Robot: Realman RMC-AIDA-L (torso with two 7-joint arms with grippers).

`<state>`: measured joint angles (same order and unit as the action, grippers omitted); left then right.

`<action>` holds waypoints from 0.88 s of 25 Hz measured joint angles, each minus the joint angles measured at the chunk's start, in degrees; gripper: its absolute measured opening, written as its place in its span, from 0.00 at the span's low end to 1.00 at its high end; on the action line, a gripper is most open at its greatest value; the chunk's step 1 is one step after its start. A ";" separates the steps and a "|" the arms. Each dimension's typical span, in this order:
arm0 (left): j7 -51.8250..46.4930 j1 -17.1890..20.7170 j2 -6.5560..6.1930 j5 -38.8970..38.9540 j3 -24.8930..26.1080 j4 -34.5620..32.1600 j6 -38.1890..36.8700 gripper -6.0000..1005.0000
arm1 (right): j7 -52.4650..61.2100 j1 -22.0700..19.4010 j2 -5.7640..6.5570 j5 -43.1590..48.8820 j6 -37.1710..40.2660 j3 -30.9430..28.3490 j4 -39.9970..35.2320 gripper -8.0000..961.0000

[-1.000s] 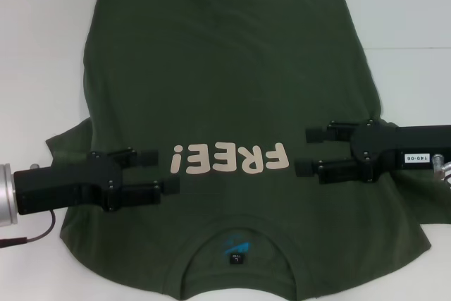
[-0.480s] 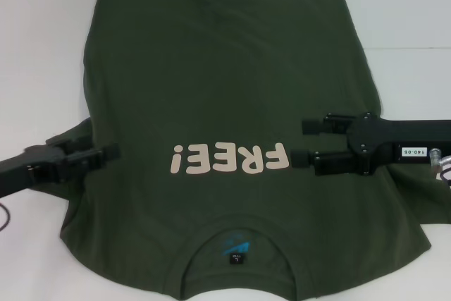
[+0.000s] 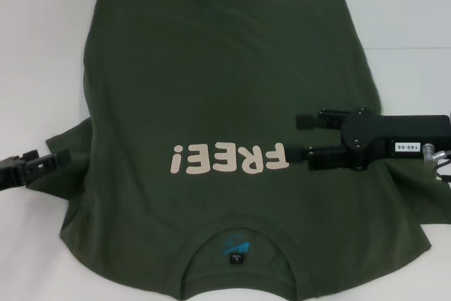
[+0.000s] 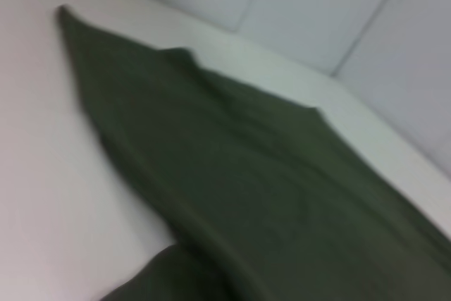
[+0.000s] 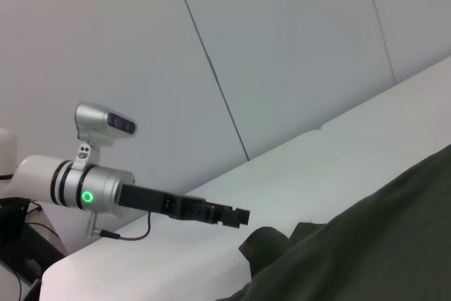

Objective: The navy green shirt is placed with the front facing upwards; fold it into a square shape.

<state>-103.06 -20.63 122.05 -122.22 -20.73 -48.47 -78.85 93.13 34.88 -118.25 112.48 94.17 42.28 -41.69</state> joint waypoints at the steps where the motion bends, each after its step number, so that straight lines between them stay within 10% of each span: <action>1: -0.48 -0.01 0.07 -0.72 -0.18 -0.01 1.05 0.85 | 0.01 0.12 -0.02 0.00 -0.03 0.00 0.02 0.95; 22: -3.52 -1.69 0.66 -8.19 -4.67 -0.69 7.60 0.84 | 0.47 0.42 -0.10 0.01 -0.04 0.00 0.04 0.94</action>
<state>-106.58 -22.32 122.71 -130.41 -25.40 -49.16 -71.25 93.60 35.30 -118.36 112.49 94.13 42.28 -41.66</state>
